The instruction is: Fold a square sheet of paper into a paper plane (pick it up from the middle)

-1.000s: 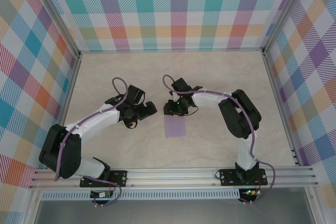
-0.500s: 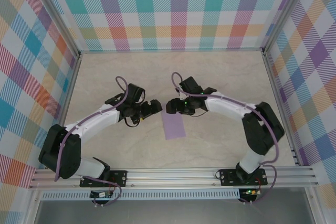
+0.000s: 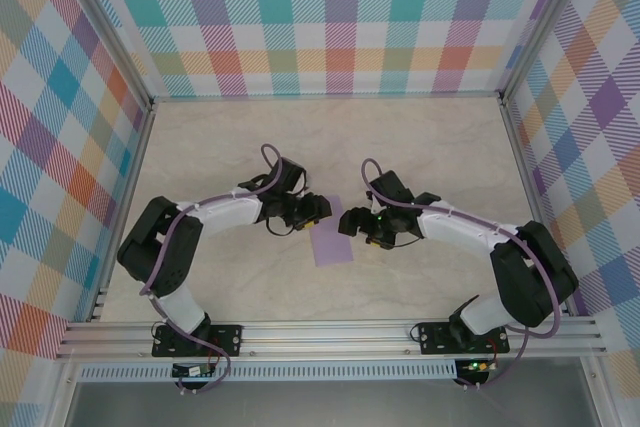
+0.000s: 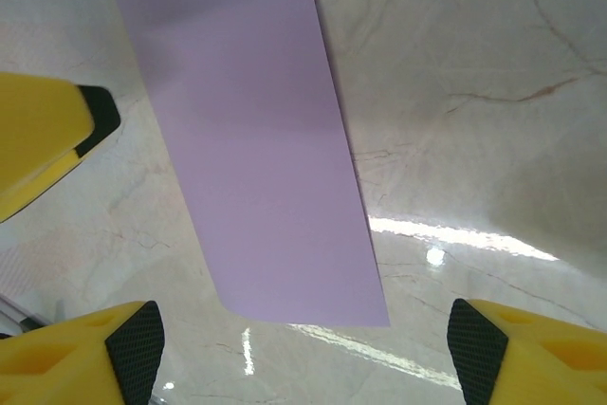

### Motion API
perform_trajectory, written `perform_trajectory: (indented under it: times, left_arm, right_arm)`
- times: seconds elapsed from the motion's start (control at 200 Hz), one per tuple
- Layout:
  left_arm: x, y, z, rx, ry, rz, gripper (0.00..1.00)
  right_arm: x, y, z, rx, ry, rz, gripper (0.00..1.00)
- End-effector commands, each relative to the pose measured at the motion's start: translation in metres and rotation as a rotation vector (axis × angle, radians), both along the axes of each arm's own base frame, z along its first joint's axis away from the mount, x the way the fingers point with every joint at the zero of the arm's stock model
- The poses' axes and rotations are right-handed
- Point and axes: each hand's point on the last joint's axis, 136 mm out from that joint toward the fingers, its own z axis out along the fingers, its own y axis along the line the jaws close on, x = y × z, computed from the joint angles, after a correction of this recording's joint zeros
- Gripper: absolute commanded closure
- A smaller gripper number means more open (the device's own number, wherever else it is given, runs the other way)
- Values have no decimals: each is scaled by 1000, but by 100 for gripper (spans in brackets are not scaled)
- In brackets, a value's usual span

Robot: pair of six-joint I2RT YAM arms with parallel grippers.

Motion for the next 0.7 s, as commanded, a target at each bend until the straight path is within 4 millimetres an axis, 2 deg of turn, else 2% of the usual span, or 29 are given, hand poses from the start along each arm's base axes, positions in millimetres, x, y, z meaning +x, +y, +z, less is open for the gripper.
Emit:
perform_trajectory:
  times: [0.0,0.245,0.39,0.695]
  left_arm:
    - [6,-7,-2,2,3,-3,59]
    - [-2,-1,-27,60,67,0,67]
    - [-6,4,-36,95,90,7,69]
    - [-15,20,-53,178,121,16,71]
  right_arm:
    - [0,8,7,86,10,-3,20]
    - [-1,6,-5,111,64,-22,25]
    - [0,5,-10,116,82,-31,28]
    - [-2,5,-18,113,109,-31,45]
